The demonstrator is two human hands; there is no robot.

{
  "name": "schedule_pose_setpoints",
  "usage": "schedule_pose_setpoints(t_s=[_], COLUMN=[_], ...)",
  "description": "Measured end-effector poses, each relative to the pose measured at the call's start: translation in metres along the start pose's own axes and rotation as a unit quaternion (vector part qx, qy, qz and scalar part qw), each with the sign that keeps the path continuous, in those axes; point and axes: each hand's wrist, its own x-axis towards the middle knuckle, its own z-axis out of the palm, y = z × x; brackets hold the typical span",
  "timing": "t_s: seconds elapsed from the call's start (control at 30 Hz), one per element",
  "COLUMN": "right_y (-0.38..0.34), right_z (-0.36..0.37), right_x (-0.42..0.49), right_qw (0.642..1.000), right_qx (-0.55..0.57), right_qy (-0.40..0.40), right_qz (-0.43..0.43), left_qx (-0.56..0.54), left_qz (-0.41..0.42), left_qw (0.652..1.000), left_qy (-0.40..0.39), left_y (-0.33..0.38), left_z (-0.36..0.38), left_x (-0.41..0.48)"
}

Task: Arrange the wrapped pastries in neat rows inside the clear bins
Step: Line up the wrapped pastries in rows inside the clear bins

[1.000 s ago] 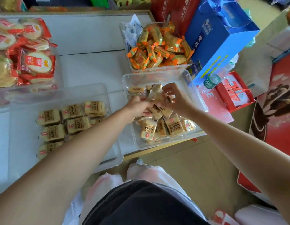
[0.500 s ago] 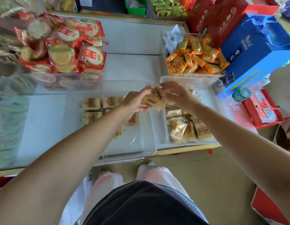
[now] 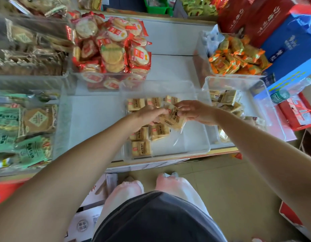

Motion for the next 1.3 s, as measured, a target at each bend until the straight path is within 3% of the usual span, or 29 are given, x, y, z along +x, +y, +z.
schedule_pose_setpoints(t_s=[0.1, 0.17, 0.23, 0.3, 0.37, 0.57, 0.8, 0.93, 1.3], right_y=[0.002, 0.006, 0.011, 0.018, 0.025, 0.038, 0.053, 0.062, 0.056], right_z=[0.008, 0.011, 0.014, 0.019, 0.026, 0.053, 0.069, 0.075, 0.087], right_x=[0.000, -0.001, -0.001, 0.000, 0.005, 0.030, 0.033, 0.032, 0.043], right_qw=[0.999, 0.996, 0.990, 0.982, 0.973, 0.961, 0.965, 0.957, 0.956], right_qx=[-0.005, -0.033, -0.079, -0.123, -0.158, -0.205, -0.220, -0.223, -0.159], right_qy=[-0.024, -0.042, -0.062, -0.081, -0.097, -0.087, -0.009, 0.043, 0.030], right_qz=[0.040, 0.071, 0.095, 0.122, 0.141, 0.162, 0.143, 0.182, 0.244], left_qx=[0.103, 0.217, 0.370, 0.471, 0.501, 0.511, 0.472, 0.468, 0.469], left_qz=[0.021, 0.074, 0.182, 0.252, 0.272, 0.286, 0.311, 0.308, 0.294], left_qw=[0.994, 0.973, 0.901, 0.825, 0.795, 0.780, 0.787, 0.789, 0.791], left_qy=[-0.023, 0.038, 0.138, 0.184, 0.205, 0.223, 0.247, 0.253, 0.260], left_y=[-0.013, -0.026, -0.043, -0.061, -0.074, -0.093, -0.110, -0.110, -0.111], left_z=[-0.008, -0.018, -0.031, -0.041, -0.046, -0.044, -0.043, -0.041, -0.038], left_x=[-0.008, -0.011, -0.009, -0.008, -0.009, -0.011, -0.006, -0.004, -0.005])
